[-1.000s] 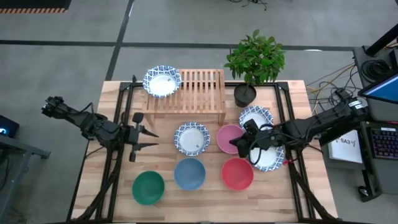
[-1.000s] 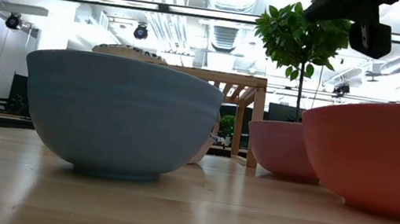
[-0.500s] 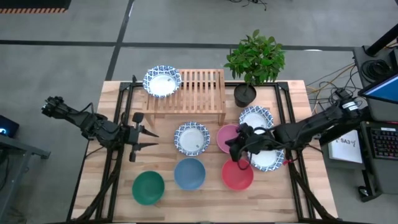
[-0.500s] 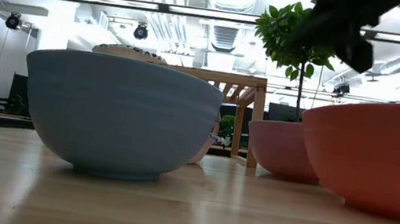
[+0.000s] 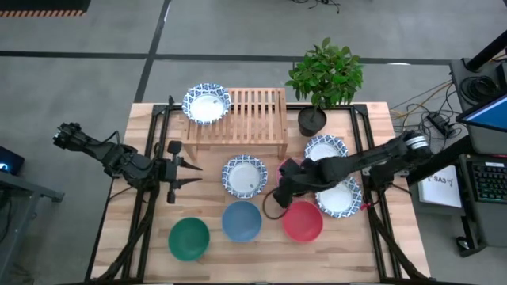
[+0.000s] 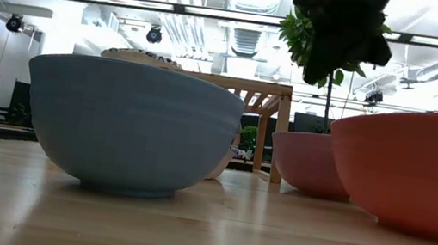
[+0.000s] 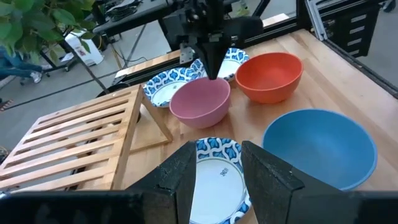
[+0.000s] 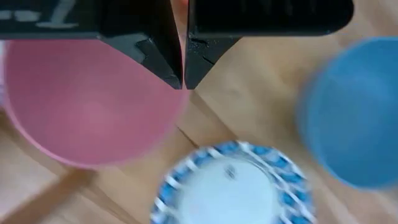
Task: Place and stack bowls onto a shelf
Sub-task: Put the pink bowl on the shelf
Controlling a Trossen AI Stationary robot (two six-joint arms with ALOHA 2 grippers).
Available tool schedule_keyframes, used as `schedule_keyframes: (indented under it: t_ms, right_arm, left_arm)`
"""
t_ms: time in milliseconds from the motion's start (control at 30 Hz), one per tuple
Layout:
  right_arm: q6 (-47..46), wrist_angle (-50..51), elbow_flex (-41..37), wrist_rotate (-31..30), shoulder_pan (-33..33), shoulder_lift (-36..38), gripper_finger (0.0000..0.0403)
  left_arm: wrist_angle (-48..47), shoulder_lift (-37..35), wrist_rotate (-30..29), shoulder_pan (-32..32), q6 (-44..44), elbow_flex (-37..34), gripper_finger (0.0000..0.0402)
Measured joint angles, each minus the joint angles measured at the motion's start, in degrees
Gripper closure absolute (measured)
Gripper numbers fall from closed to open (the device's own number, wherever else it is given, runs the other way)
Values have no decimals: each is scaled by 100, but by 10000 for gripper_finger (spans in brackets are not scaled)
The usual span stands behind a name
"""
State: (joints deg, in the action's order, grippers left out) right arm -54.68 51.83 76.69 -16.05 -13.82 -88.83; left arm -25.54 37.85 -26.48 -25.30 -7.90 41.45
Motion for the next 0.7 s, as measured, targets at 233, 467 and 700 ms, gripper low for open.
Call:
schedule_keyframes:
  t_ms: [233, 467, 700]
  right_arm:
    - [-83, 813, 1177, 691, 69, -918, 375]
    - [-87, 953, 1579, 1034, 267, -1402, 290]
    - [169, 1108, 1580, 695, 422, -1783, 220]
  left_arm:
    - [-44, -2, 0, 0, 4, -2, 290]
    - [-42, 4, -2, 0, 26, -2, 290]
    - [-93, 11, -2, 0, 26, -2, 290]
